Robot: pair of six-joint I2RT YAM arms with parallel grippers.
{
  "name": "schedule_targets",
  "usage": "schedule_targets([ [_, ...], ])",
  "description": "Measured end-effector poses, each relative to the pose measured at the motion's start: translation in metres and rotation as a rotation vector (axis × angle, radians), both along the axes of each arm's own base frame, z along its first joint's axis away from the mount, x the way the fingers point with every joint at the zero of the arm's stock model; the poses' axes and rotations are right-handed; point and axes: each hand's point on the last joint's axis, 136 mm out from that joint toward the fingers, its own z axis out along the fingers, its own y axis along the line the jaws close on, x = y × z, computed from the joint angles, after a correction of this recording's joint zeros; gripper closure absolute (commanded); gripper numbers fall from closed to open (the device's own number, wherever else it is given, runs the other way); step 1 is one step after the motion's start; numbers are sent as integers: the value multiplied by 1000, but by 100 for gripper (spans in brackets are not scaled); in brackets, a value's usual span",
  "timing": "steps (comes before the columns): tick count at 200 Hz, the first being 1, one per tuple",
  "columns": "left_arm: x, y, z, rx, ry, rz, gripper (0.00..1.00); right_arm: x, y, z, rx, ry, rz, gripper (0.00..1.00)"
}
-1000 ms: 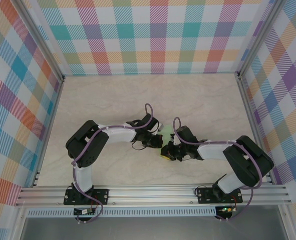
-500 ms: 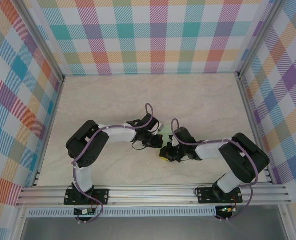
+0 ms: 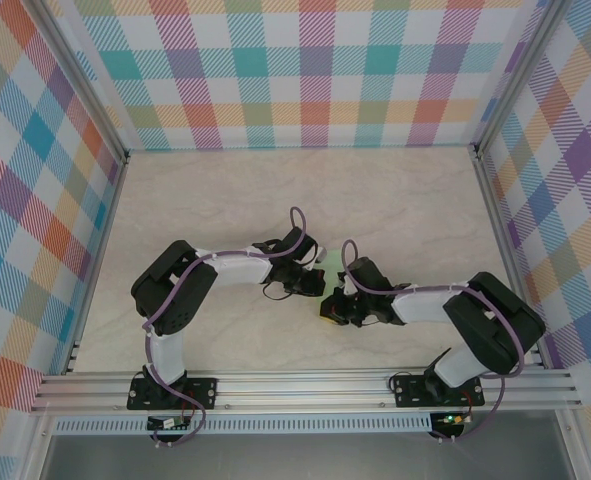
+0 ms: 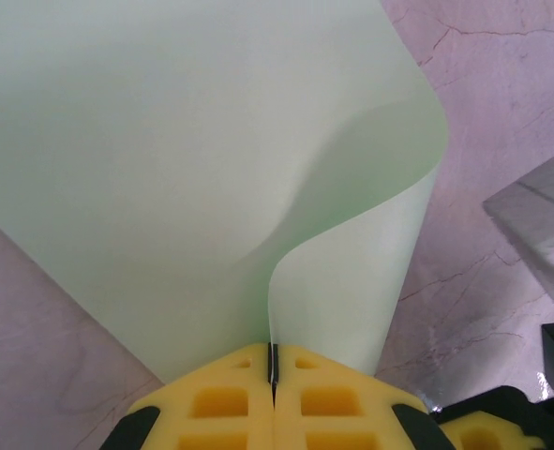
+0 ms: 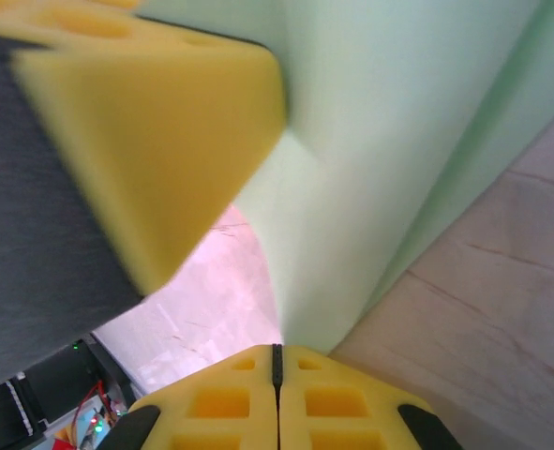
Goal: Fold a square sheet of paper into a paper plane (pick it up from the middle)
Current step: Third fold the triangle at the center of the table.
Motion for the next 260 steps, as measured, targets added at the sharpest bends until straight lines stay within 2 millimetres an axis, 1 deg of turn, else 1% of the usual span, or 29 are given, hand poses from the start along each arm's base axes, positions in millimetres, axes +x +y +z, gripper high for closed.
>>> schedule_targets([
  [19, 0, 0, 0, 1, 1, 0, 98, -1, 2, -2, -1, 0, 6, 100],
  [54, 0, 0, 0, 1, -1, -2, 98, 0, 2, -2, -20, -7, 6, 100],
  [71, 0, 0, 0, 1, -1, -2, 98, 0, 0, -1, -32, -18, 0, 99],
  [85, 0, 0, 0, 1, -1, -2, 98, 2, -4, 4, -33, -23, -13, 99],
  [92, 0, 0, 0, 1, -1, -2, 98, 6, -6, 9, -22, -33, -25, 99],
  [109, 0, 0, 0, 2, -1, -2, 98, 22, -18, 21, 14, -64, -86, 100],
  [126, 0, 0, 0, 2, -1, -2, 98, 36, -28, 25, 32, -76, -127, 100],
  [136, 0, 0, 0, 2, -1, -2, 98, 39, -31, 25, 35, -76, -135, 100],
  [152, 0, 0, 0, 3, 0, -2, 98, 38, -30, 24, 44, -68, -120, 100],
  [178, 0, 0, 0, 4, 2, -2, 98, 34, -29, 16, 36, -42, -101, 100],
  [194, 0, 0, 0, 4, 2, -2, 98, 33, -28, 14, 36, -34, -92, 100],
  [233, 0, 0, 0, 4, 0, -6, 97, 40, -21, 20, 56, -45, -77, 100],
  [260, 0, 0, 0, 4, -2, -10, 97, 43, -19, 14, 46, -34, -75, 100],
])
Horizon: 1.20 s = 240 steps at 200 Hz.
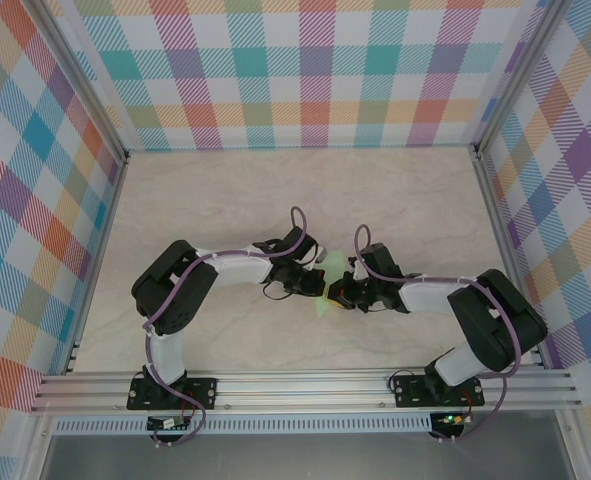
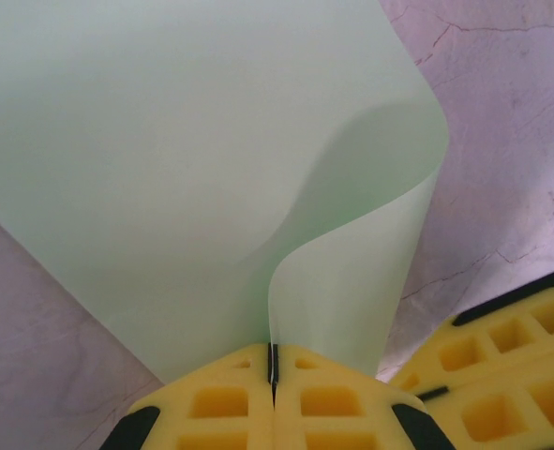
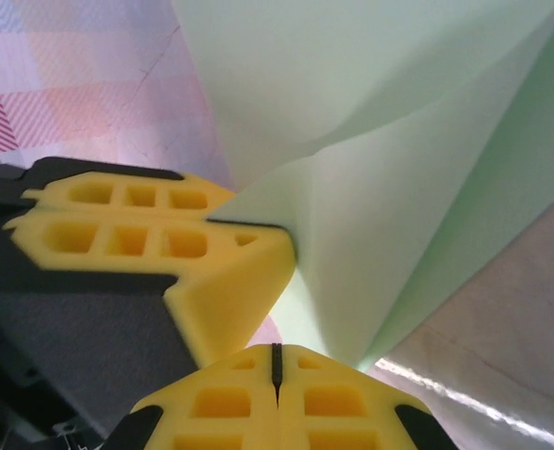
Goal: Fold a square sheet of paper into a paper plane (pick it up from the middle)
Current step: Third fold the triangle at the center of the table.
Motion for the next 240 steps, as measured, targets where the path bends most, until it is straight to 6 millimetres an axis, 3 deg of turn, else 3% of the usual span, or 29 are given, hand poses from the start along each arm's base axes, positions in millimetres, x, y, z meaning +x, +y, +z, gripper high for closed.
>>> schedule_targets([
  [32, 0, 0, 0, 3, -1, -6, 98, -2, -3, -14, -31, 22, 4, 100],
  [69, 0, 0, 0, 10, 3, -10, 98, -1, -3, -15, -37, 17, 5, 100],
  [106, 0, 0, 0, 12, 3, -12, 98, 2, -6, -8, -39, 9, -6, 100],
  [162, 0, 0, -1, 13, 4, -12, 98, 25, -10, 5, -22, -39, -32, 100],
  [201, 1, -1, -1, 14, 5, -13, 98, 23, -15, -15, -74, -1, -30, 100],
  [240, 1, -1, -1, 13, 3, -16, 98, 25, -17, -15, -82, -11, -22, 100],
])
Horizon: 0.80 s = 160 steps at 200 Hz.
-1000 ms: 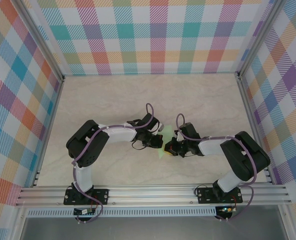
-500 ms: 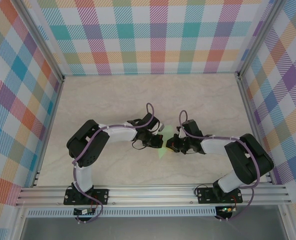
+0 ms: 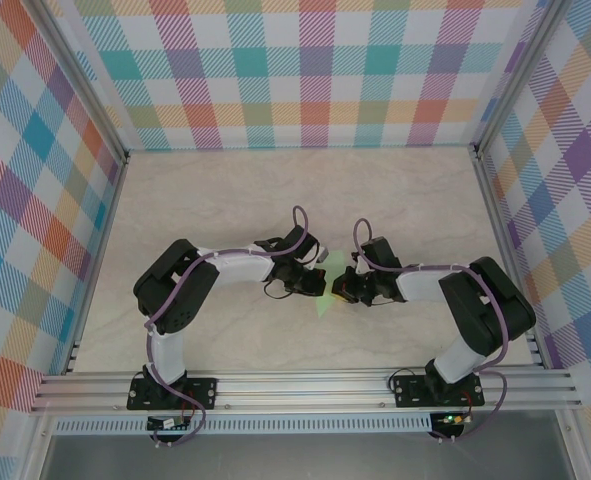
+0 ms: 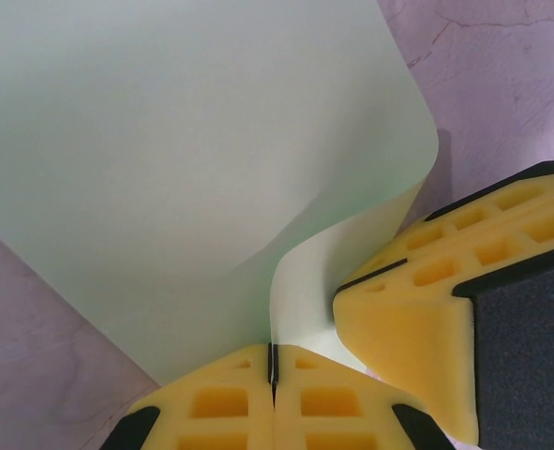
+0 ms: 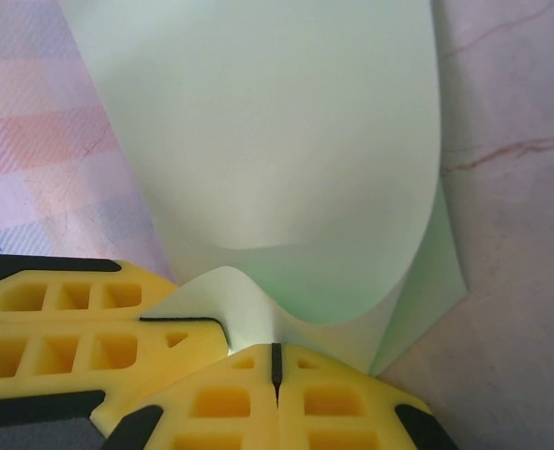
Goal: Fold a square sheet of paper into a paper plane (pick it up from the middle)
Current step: Third fold the triangle at the center of the table.
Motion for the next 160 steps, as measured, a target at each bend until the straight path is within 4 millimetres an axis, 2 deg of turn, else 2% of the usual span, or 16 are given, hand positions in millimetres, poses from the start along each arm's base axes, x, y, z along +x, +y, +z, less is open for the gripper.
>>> schedule_targets([
  [47, 0, 0, 0, -2, 1, -2, 98, 9, -14, 12, 3, -12, -37, 100],
  [89, -1, -1, 0, -3, 3, -3, 98, 21, -16, 20, 10, -41, -48, 100],
  [160, -1, -1, 0, -5, 1, -6, 98, 16, -30, 0, -100, -6, -47, 100],
])
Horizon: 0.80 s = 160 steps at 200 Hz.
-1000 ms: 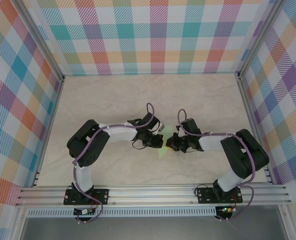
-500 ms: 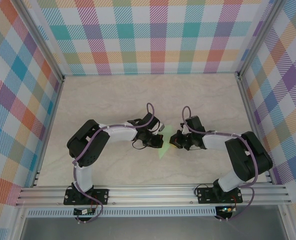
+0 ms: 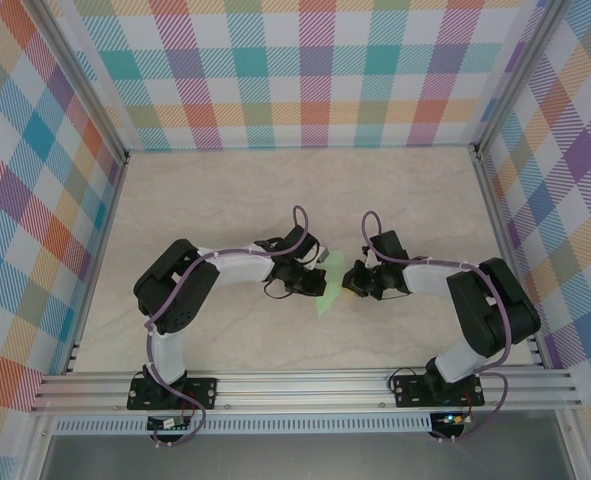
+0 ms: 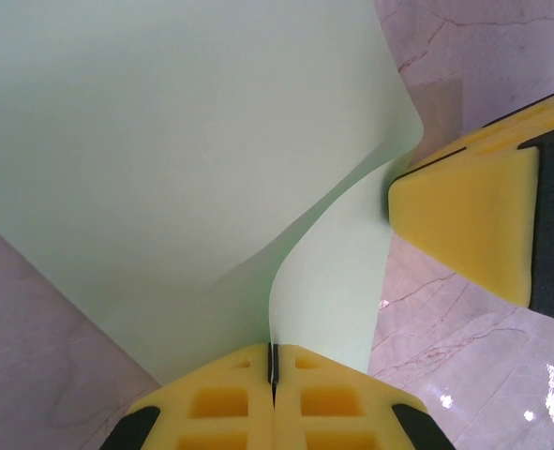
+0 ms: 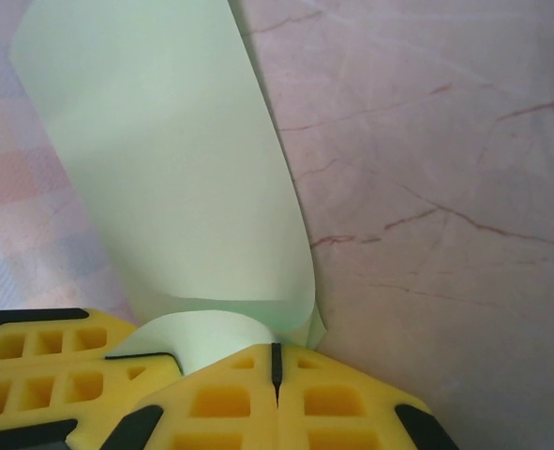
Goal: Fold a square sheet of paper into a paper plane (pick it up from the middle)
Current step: Third fold the triangle at the center of the table.
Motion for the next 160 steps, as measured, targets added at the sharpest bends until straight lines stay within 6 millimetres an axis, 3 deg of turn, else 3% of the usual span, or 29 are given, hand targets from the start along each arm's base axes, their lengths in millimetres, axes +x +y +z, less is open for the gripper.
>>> schedule_targets([
  [46, 0, -1, 0, -4, -3, -13, 97, -2, -4, 3, -19, 0, 5, 100],
  [111, -1, -3, 0, -6, 3, -27, 97, 11, 9, 37, 61, -63, 29, 99],
  [160, -2, -4, 0, -4, 8, -41, 97, 16, 2, 6, -17, -1, 6, 100],
])
